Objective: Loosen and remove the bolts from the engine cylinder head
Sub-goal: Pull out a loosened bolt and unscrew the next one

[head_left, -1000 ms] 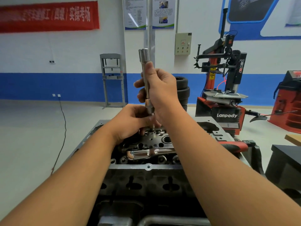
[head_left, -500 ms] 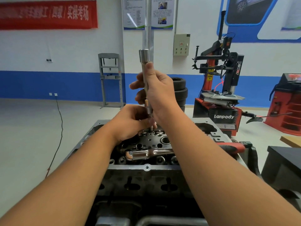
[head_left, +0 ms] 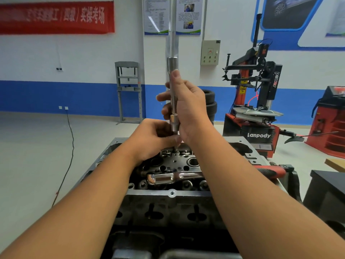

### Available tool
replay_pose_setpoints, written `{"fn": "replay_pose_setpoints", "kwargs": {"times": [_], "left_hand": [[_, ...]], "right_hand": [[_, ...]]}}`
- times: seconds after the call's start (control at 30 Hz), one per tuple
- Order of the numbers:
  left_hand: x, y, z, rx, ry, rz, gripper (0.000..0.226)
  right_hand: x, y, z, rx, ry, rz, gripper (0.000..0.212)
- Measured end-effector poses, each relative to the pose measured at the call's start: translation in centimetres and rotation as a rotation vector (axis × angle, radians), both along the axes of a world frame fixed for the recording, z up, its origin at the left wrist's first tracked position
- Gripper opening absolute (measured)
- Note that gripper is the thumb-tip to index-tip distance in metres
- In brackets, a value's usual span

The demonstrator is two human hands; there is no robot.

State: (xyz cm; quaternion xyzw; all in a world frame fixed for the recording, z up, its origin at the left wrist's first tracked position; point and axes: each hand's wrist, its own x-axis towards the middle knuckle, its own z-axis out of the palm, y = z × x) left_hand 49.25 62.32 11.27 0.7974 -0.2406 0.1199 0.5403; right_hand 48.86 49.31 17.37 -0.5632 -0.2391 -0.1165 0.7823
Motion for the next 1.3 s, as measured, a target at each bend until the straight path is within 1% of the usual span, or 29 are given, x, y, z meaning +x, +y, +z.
{"fn": "replay_pose_setpoints", "kwargs": {"times": [0.07, 0.2, 0.3, 0.37, 0.43, 0.47, 0.53, 0.63, 0.7, 0.77, 0.87, 0.9, 0.97, 1.07, 1.13, 1.23, 1.3], "left_hand": [[-0.11, -0.04, 0.14, -0.021, -0.003, 0.025, 0.028], [0.14, 0.10, 0.06, -0.008, 0.035, -0.035, 0.011], [0.14, 0.14, 0.01, -0.003, 0.026, -0.027, 0.010], [0.03, 0.04, 0.03, -0.032, 0.002, -0.009, 0.020], [-0.12, -0.04, 0.11, -0.037, -0.028, 0.022, 0.030], [-0.12, -0.03, 0.12, -0.041, -0.031, 0.018, 0.032], [-0.07, 0.02, 0.11, -0.049, 0.004, -0.036, 0.026], [-0.11, -0.07, 0.17, -0.037, 0.038, -0.077, 0.009], [-0.11, 0.00, 0.17, -0.030, 0.033, -0.064, 0.013], [-0.12, 0.10, 0.18, -0.024, 0.019, -0.038, 0.012], [-0.27, -0.13, 0.36, -0.008, -0.009, 0.013, 0.027], [-0.32, -0.16, 0.38, -0.021, -0.002, 0.014, 0.028], [-0.38, -0.13, 0.32, -0.048, 0.036, -0.039, 0.022], [-0.53, -0.15, 0.25, -0.030, 0.046, -0.068, 0.017], [-0.61, -0.19, 0.35, -0.027, 0.022, -0.053, 0.018], [-0.46, -0.30, 0.30, -0.005, -0.030, 0.071, 0.030], [-0.33, -0.21, 0.34, 0.004, -0.030, 0.092, 0.030]], "right_hand": [[-0.03, 0.00, -0.05, 0.010, -0.023, -0.025, 0.033], [-0.22, 0.06, -0.12, -0.003, -0.031, -0.025, 0.034], [-0.28, 0.12, 0.03, -0.019, -0.021, -0.004, 0.037], [-0.30, 0.10, 0.06, -0.013, -0.010, 0.022, 0.039], [-0.34, 0.03, -0.01, -0.003, -0.018, 0.029, 0.033], [-0.35, 0.03, -0.06, -0.001, -0.025, 0.021, 0.030], [-0.37, 0.05, -0.10, -0.003, -0.033, 0.009, 0.028], [-0.42, 0.14, 0.15, 0.011, -0.003, 0.000, 0.031], [-0.46, 0.17, 0.26, 0.018, 0.014, 0.000, 0.032], [-0.56, 0.09, 0.24, 0.019, 0.009, 0.008, 0.028], [-0.65, -0.09, 0.08, 0.014, -0.018, -0.010, 0.026], [-0.65, -0.09, 0.07, 0.006, -0.021, -0.020, 0.026], [-0.71, -0.03, 0.12, -0.019, -0.023, -0.033, 0.023], [-0.68, 0.12, 0.18, -0.067, -0.027, -0.031, 0.032], [-0.69, 0.11, 0.11, -0.061, -0.034, 0.003, 0.035], [-0.75, 0.01, 0.00, -0.030, -0.035, 0.030, 0.025], [-0.74, 0.02, -0.02, -0.026, -0.026, 0.022, 0.023]]}}
